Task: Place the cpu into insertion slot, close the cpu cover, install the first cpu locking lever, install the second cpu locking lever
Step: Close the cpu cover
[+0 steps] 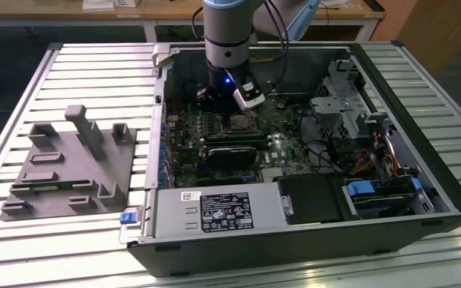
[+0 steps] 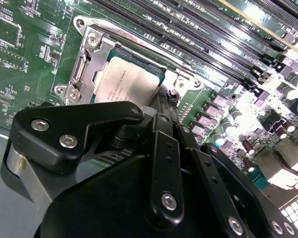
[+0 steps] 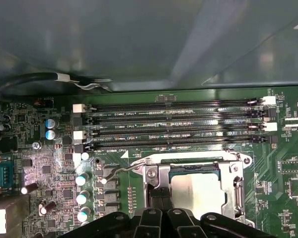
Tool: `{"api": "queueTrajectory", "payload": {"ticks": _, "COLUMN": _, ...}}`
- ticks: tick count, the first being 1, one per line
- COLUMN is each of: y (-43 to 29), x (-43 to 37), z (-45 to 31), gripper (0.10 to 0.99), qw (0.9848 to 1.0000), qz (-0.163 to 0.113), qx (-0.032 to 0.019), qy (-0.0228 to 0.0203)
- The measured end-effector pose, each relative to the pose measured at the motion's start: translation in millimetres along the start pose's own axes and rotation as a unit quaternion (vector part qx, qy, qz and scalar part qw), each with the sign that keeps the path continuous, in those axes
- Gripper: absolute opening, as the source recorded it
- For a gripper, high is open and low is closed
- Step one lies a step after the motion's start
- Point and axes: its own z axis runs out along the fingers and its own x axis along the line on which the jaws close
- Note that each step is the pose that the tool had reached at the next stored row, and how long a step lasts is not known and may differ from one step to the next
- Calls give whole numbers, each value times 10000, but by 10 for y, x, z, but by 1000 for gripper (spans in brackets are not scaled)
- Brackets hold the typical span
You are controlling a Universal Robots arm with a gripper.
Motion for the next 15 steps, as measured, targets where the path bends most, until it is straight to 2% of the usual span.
{"api": "queueTrajectory", "payload": {"ticks": 8, "y": 1, "x": -1, "z": -4, "gripper": 106, "qw": 10000, "qz": 0, "qx": -3, "qy": -3}}
{"api": "queueTrajectory", "payload": {"ticks": 15, "y": 3, "x": -3, "z": -88, "gripper": 106, "qw": 10000, "qz": 0, "qx": 0, "qy": -1}}
